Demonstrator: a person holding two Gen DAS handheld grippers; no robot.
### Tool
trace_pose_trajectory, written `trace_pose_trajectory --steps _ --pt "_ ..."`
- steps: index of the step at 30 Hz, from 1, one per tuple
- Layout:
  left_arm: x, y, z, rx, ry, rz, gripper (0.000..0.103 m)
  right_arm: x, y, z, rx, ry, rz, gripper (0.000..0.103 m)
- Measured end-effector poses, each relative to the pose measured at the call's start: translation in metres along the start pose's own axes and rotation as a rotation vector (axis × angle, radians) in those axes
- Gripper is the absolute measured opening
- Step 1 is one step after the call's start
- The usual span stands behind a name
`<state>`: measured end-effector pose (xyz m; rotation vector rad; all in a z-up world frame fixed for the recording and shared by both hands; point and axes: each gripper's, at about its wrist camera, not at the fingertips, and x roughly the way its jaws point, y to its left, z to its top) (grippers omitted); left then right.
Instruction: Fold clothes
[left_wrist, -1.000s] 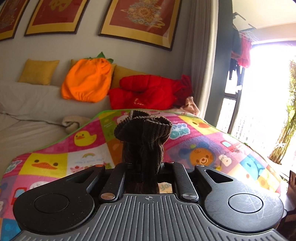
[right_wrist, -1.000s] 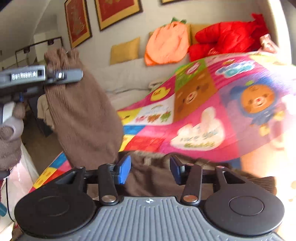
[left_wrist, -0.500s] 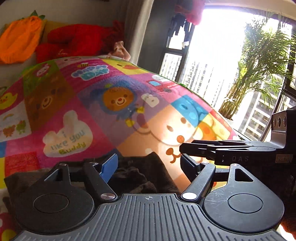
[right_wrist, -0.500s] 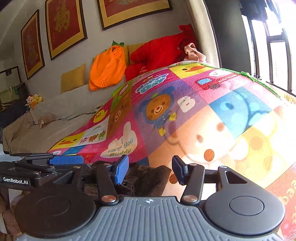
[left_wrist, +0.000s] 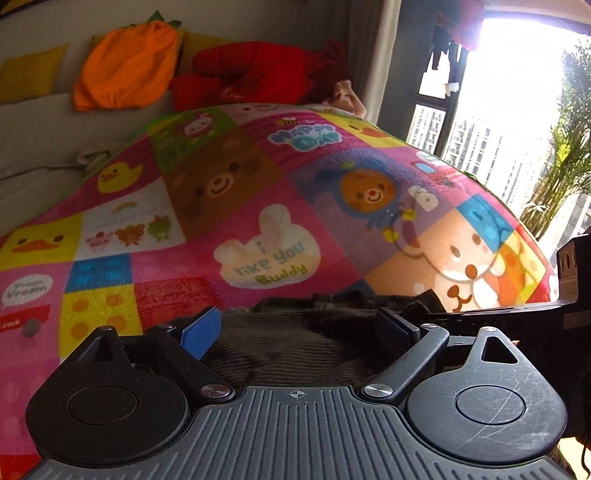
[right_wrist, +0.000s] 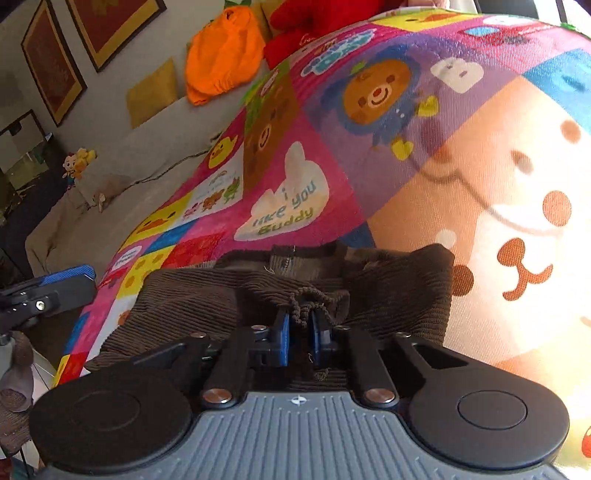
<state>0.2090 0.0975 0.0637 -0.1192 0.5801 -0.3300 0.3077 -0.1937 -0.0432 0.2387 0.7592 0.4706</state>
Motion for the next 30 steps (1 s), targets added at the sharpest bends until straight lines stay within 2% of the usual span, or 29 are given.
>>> trace_pose_trajectory --steps 3,7,9,11,13,15,17,20,21,26,27,28,29,30 --pt "0.002 0.004 -0.003 -0.001 0.006 -0.005 0.095 -0.025 0.003 0.005 -0.029 -0.051 -0.011 0.008" --pt "0.013 0.014 -0.010 -0.004 0.042 -0.004 0.096 -0.027 -0.002 -0.010 -0.089 0.005 -0.111 0.008" --pt "0.020 0.026 -0.011 -0.017 0.068 0.024 0.096 -0.017 -0.009 -0.023 -0.149 0.051 -0.196 0.008" --pt "0.022 0.044 -0.010 -0.045 0.089 0.059 0.096 -0.015 -0.017 -0.027 -0.156 0.056 -0.212 0.009" --pt "0.026 0.065 -0.007 -0.101 0.124 0.059 0.096 -0.025 -0.029 -0.017 -0.095 0.021 -0.187 0.019" --pt "0.036 0.086 -0.005 -0.185 0.179 0.029 0.096 -0.034 -0.043 -0.003 -0.040 -0.032 -0.185 0.048" --pt "0.048 0.105 -0.005 -0.274 0.238 -0.015 0.096 -0.032 -0.060 0.011 0.018 -0.045 -0.186 0.050" --pt "0.071 0.118 -0.008 -0.365 0.277 -0.059 0.096 -0.009 -0.082 0.022 0.088 0.003 -0.180 0.050" --pt "0.076 0.118 -0.008 -0.371 0.273 -0.061 0.095 0.000 -0.087 0.024 0.111 0.018 -0.177 0.050" --pt "0.098 0.102 -0.003 -0.327 0.229 -0.051 0.088 0.029 -0.095 0.035 0.206 0.026 -0.036 0.050" --pt "0.101 0.099 -0.002 -0.312 0.235 -0.047 0.076 0.035 -0.092 0.037 0.212 0.036 -0.003 0.045" --pt "0.101 0.097 -0.002 -0.312 0.245 -0.048 0.048 0.039 -0.087 0.037 0.198 0.055 0.009 0.037" --pt "0.100 0.097 -0.002 -0.324 0.257 -0.053 0.034 0.043 -0.081 0.038 0.179 0.069 0.018 0.019" --pt "0.094 0.095 -0.001 -0.326 0.255 -0.058 0.024 0.040 -0.072 0.038 0.142 0.065 0.008 0.016"
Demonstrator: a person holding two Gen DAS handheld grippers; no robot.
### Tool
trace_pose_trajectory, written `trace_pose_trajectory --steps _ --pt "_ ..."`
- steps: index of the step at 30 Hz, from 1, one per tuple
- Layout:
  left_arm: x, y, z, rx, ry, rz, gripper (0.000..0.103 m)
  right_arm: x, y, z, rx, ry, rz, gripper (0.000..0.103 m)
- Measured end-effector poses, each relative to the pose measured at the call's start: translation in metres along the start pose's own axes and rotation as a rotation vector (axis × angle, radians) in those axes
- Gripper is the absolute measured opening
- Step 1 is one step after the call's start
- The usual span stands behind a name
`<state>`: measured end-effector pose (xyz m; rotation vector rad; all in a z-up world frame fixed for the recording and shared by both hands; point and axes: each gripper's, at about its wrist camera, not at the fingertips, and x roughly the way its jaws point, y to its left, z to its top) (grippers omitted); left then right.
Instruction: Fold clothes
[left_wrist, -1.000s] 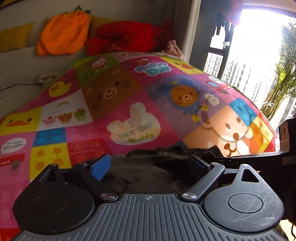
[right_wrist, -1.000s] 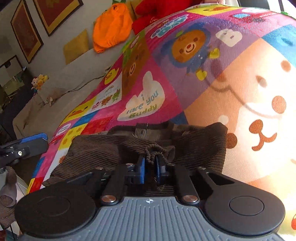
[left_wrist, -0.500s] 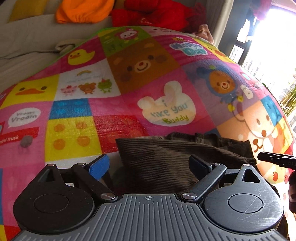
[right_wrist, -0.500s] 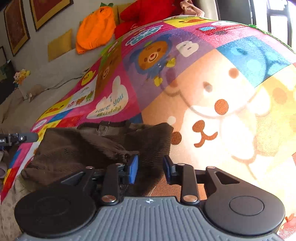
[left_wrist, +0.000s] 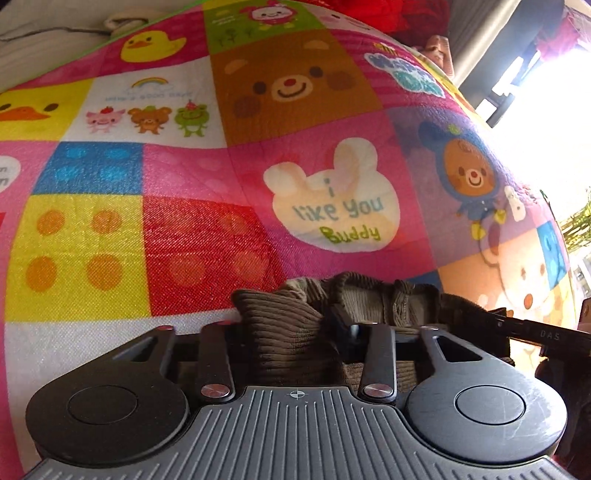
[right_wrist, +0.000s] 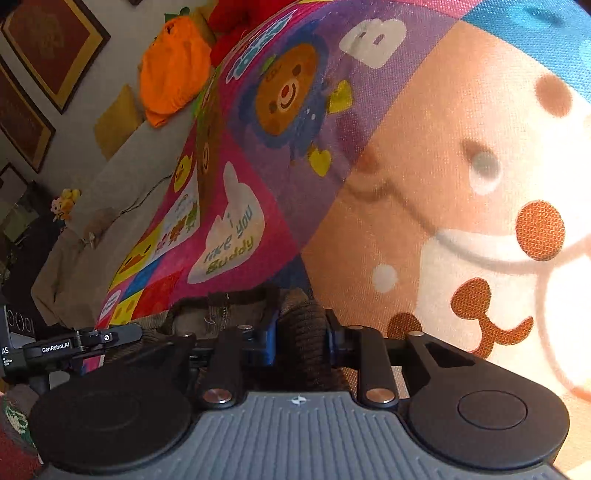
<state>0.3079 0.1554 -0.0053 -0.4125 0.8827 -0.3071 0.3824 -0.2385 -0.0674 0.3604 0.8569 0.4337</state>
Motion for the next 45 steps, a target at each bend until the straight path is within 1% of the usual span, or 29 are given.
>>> trace_pose_trajectory --steps 1,2,6,8,10,12,14,17,18,19,20,21,22,23,24,25,27,29,30,32,35,36,37,38,39,40,41,42,45 --pt "-0.011 -0.003 -0.003 0.012 -0.016 -0.006 0.020 -0.004 0.009 -0.002 -0.034 -0.007 -0.008 0.014" --pt "-0.022 -0.006 -0.005 0.024 -0.033 -0.012 0.019 -0.014 0.016 -0.004 -0.056 -0.028 0.000 0.013" --pt "-0.089 -0.023 -0.025 0.083 -0.112 -0.059 0.016 -0.083 0.045 -0.016 -0.120 -0.107 0.076 0.012" --pt "-0.124 -0.030 -0.044 0.114 -0.143 -0.093 0.016 -0.121 0.058 -0.031 -0.167 -0.132 0.107 0.012" --pt "-0.158 -0.035 -0.072 0.153 -0.164 -0.111 0.017 -0.149 0.066 -0.056 -0.220 -0.130 0.123 0.012" --pt "-0.183 -0.039 -0.103 0.185 -0.161 -0.099 0.019 -0.173 0.073 -0.085 -0.279 -0.119 0.128 0.012" --pt "-0.198 -0.039 -0.135 0.229 -0.143 -0.062 0.024 -0.195 0.079 -0.113 -0.338 -0.106 0.128 0.012" --pt "-0.216 -0.033 -0.178 0.275 -0.106 -0.004 0.030 -0.200 0.080 -0.161 -0.446 -0.059 0.050 0.013" --pt "-0.221 -0.030 -0.190 0.274 -0.094 0.004 0.035 -0.201 0.079 -0.175 -0.479 -0.042 0.020 0.014" --pt "-0.228 -0.025 -0.200 0.261 -0.088 0.003 0.046 -0.201 0.079 -0.187 -0.506 -0.027 -0.004 0.014" --pt "-0.236 -0.019 -0.208 0.245 -0.088 -0.003 0.053 -0.207 0.076 -0.193 -0.507 -0.019 -0.006 0.015" --pt "-0.244 -0.013 -0.215 0.228 -0.088 -0.009 0.064 -0.212 0.073 -0.198 -0.509 -0.012 -0.007 0.019" --pt "-0.252 -0.008 -0.221 0.211 -0.094 -0.017 0.072 -0.217 0.070 -0.204 -0.510 -0.004 -0.009 0.022" --pt "-0.259 -0.003 -0.224 0.190 -0.106 -0.027 0.076 -0.222 0.068 -0.209 -0.511 0.004 -0.010 0.022" --pt "-0.264 0.002 -0.224 0.163 -0.119 -0.040 0.084 -0.227 0.065 -0.215 -0.512 0.012 -0.012 0.026" --pt "-0.267 0.007 -0.223 0.127 -0.134 -0.063 0.088 -0.232 0.062 -0.220 -0.513 0.019 -0.013 0.029" --pt "-0.261 0.012 -0.217 0.058 -0.149 -0.114 0.091 -0.243 0.057 -0.220 -0.484 0.007 0.000 0.048" --pt "-0.246 0.011 -0.210 0.017 -0.147 -0.151 0.094 -0.252 0.050 -0.209 -0.401 -0.035 0.038 0.061" --pt "-0.234 0.008 -0.206 0.009 -0.138 -0.158 0.094 -0.253 0.048 -0.204 -0.364 -0.049 0.052 0.063" --pt "-0.208 0.003 -0.199 -0.006 -0.115 -0.170 0.094 -0.245 0.042 -0.192 -0.271 -0.068 0.085 0.064" --pt "-0.168 -0.001 -0.189 -0.023 -0.062 -0.164 0.093 -0.211 0.033 -0.183 -0.150 -0.033 0.090 0.064" --pt "-0.160 -0.001 -0.187 -0.029 -0.051 -0.163 0.086 -0.201 0.031 -0.182 -0.126 -0.013 0.090 0.064" --pt "-0.152 -0.001 -0.185 -0.034 -0.039 -0.162 0.070 -0.188 0.029 -0.183 -0.108 0.002 0.088 0.064" --pt "-0.145 0.000 -0.184 -0.038 -0.028 -0.164 0.060 -0.176 0.028 -0.183 -0.094 0.016 0.088 0.064" --pt "-0.141 0.000 -0.182 -0.039 -0.018 -0.166 0.049 -0.169 0.029 -0.184 -0.099 0.020 0.095 0.054" --pt "-0.137 -0.001 -0.179 -0.036 -0.017 -0.161 0.042 -0.162 0.032 -0.184 -0.118 0.023 0.103 0.045" --pt "-0.133 -0.004 -0.174 -0.030 -0.022 -0.152 0.039 -0.154 0.035 -0.183 -0.135 0.025 0.110 0.029" --pt "-0.128 -0.006 -0.170 -0.025 -0.027 -0.143 0.035 -0.149 0.037 -0.181 -0.140 0.022 0.113 0.021" --pt "-0.119 -0.014 -0.146 -0.006 -0.060 -0.118 0.025 -0.131 0.045 -0.165 -0.154 -0.001 0.099 0.016"
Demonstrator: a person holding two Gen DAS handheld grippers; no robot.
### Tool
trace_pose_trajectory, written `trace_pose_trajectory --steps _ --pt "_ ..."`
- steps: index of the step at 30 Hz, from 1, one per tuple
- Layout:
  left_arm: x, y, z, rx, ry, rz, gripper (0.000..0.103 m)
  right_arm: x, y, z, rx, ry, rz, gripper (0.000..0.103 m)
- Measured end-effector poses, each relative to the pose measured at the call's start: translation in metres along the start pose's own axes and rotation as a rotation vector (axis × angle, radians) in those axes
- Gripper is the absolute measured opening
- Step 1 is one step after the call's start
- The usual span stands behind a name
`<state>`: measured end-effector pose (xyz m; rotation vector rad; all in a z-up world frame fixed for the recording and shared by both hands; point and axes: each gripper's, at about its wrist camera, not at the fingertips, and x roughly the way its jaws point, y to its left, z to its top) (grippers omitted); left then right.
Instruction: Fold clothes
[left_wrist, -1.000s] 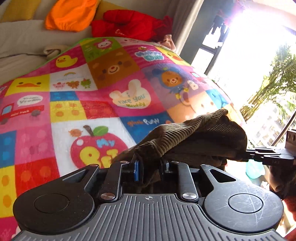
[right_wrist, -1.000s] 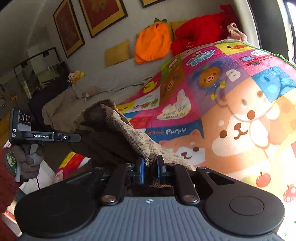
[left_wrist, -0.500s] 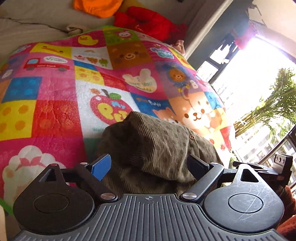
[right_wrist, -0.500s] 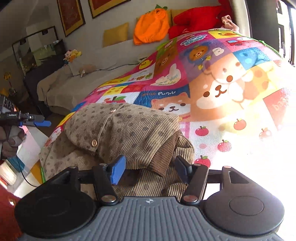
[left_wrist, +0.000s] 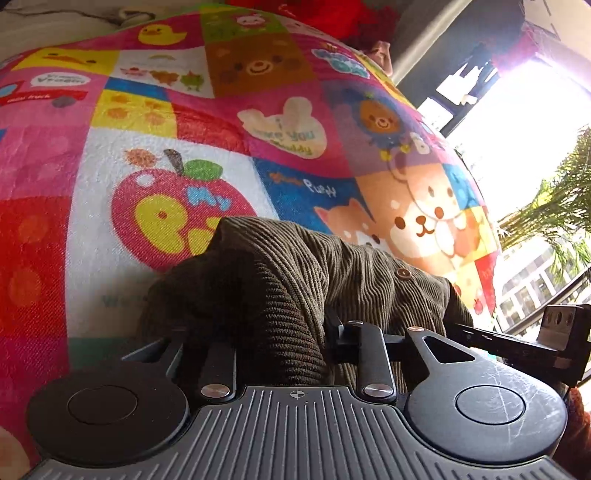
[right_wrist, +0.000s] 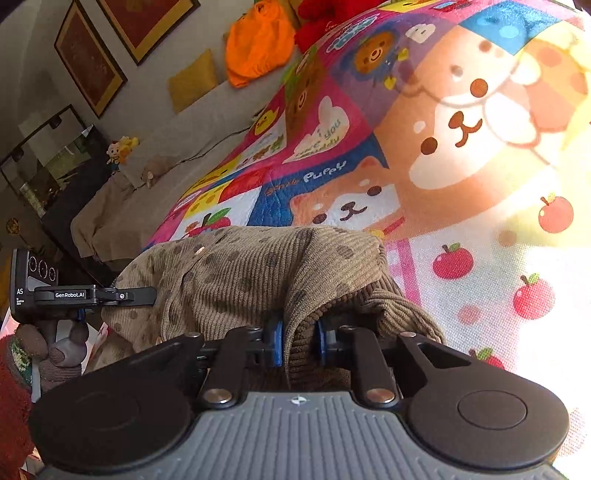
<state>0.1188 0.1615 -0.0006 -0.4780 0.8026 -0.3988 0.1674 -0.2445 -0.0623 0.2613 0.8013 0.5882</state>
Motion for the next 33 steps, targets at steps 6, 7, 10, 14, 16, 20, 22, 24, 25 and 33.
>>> trace_pose_trajectory --steps 6,7,10,14,16,20,22,24,25,33 --pt "-0.019 -0.023 0.033 0.076 -0.072 -0.001 0.022 -0.001 0.003 0.055 -0.038 -0.112 -0.050 0.012" --pt "-0.028 -0.027 0.030 0.094 -0.078 -0.016 0.022 -0.010 0.005 0.057 -0.048 -0.122 -0.037 0.012" --pt "-0.057 -0.034 0.009 0.136 -0.078 -0.028 0.023 -0.037 0.015 0.051 -0.094 -0.127 -0.002 0.012" --pt "-0.089 -0.037 -0.030 0.142 -0.061 -0.025 0.022 -0.064 0.032 0.017 -0.140 -0.093 0.036 0.012" --pt "-0.092 -0.034 -0.040 0.146 -0.052 -0.003 0.022 -0.080 0.039 -0.001 -0.158 -0.090 0.053 0.012" --pt "-0.098 -0.030 -0.060 0.154 -0.035 0.040 0.025 -0.089 0.041 -0.033 -0.166 -0.057 0.048 0.012" --pt "-0.101 -0.027 -0.070 0.158 -0.026 0.062 0.028 -0.076 0.035 -0.044 -0.162 -0.012 0.021 0.012" --pt "-0.104 -0.025 -0.080 0.162 -0.017 0.084 0.038 -0.060 0.030 -0.053 -0.162 0.040 -0.015 0.014" --pt "-0.105 -0.024 -0.085 0.164 -0.013 0.095 0.044 -0.053 0.027 -0.058 -0.162 0.060 -0.038 0.015" --pt "-0.145 -0.047 -0.076 0.248 -0.145 0.046 0.077 -0.083 0.023 -0.044 -0.145 -0.020 -0.043 0.045"
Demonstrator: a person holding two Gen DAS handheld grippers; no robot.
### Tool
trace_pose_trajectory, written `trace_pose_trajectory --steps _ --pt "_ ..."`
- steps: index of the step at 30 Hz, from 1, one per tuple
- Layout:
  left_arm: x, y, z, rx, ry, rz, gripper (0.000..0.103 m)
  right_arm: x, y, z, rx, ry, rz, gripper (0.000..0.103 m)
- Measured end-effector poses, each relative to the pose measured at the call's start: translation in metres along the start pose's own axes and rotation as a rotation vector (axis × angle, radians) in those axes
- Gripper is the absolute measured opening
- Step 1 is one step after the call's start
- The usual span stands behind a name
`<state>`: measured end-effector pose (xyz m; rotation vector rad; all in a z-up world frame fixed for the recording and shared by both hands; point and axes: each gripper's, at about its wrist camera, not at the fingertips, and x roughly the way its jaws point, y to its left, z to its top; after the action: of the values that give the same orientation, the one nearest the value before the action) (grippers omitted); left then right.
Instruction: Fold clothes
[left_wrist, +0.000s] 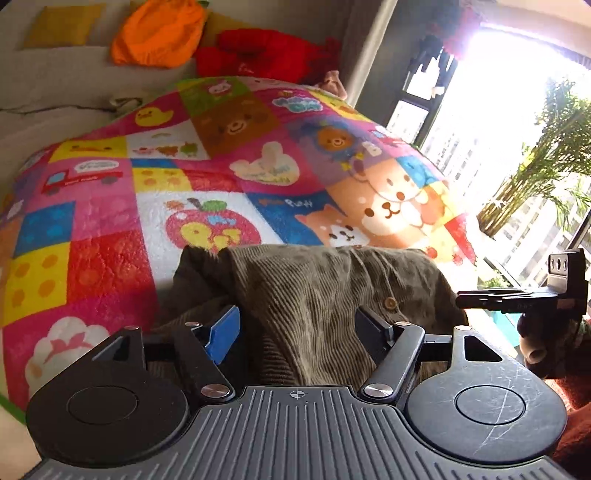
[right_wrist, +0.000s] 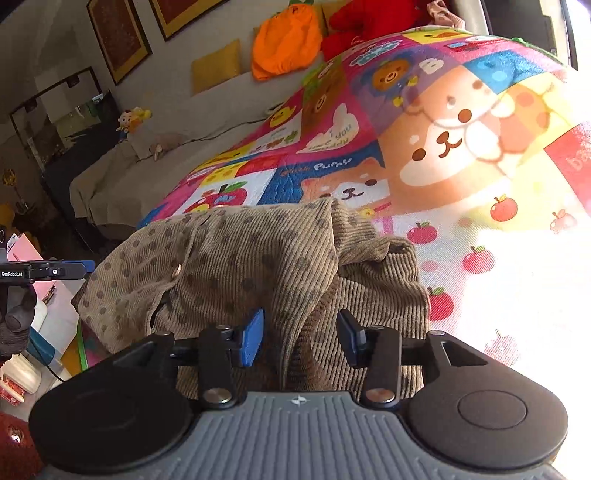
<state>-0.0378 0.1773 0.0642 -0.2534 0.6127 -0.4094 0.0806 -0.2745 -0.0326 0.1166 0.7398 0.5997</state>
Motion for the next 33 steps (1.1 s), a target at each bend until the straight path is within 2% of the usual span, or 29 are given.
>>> trace_pose_trajectory --steps 3,6,9,12,14,16,18,20,23,25,27,29,33 --pt "0.015 -0.013 0.019 0.014 -0.047 -0.072 0.080 -0.008 0.005 0.022 -0.006 -0.077 0.017 0.053" --pt "0.057 -0.022 0.028 -0.003 -0.037 -0.136 0.081 0.003 0.017 0.048 -0.017 -0.147 0.051 0.054" --pt "0.103 -0.021 0.019 -0.048 0.071 -0.110 0.081 0.035 0.026 0.061 -0.012 -0.150 0.069 0.054" --pt "0.130 -0.004 -0.010 -0.080 0.199 -0.070 0.080 0.078 0.027 0.048 0.001 -0.035 0.019 0.054" --pt "0.123 0.002 -0.021 -0.062 0.168 -0.099 0.080 0.095 0.029 0.022 -0.038 0.019 0.013 0.054" --pt "0.121 0.008 -0.020 -0.098 0.167 -0.108 0.080 0.092 0.033 0.002 -0.112 -0.030 0.002 0.054" --pt "0.122 0.013 -0.016 -0.146 0.177 -0.107 0.081 0.091 0.032 0.005 -0.106 -0.019 0.009 0.054" --pt "0.115 0.010 -0.009 -0.140 0.173 -0.071 0.081 0.089 0.030 0.008 -0.100 -0.009 0.016 0.055" --pt "0.095 0.006 0.002 -0.100 0.131 -0.012 0.093 0.081 0.027 0.013 -0.099 0.000 0.026 0.056" --pt "0.078 0.010 0.010 -0.085 0.089 0.023 0.095 0.067 0.023 0.018 -0.094 -0.023 0.045 0.061" --pt "0.069 0.024 0.018 -0.119 0.070 0.048 0.095 0.052 0.015 0.024 -0.084 -0.058 0.050 0.068" --pt "0.073 0.036 0.022 -0.159 0.078 0.055 0.095 0.040 0.006 0.028 -0.078 -0.088 0.004 0.077" --pt "0.090 0.056 0.028 -0.230 0.111 0.059 0.095 0.029 -0.028 0.034 0.039 -0.086 -0.057 0.077"
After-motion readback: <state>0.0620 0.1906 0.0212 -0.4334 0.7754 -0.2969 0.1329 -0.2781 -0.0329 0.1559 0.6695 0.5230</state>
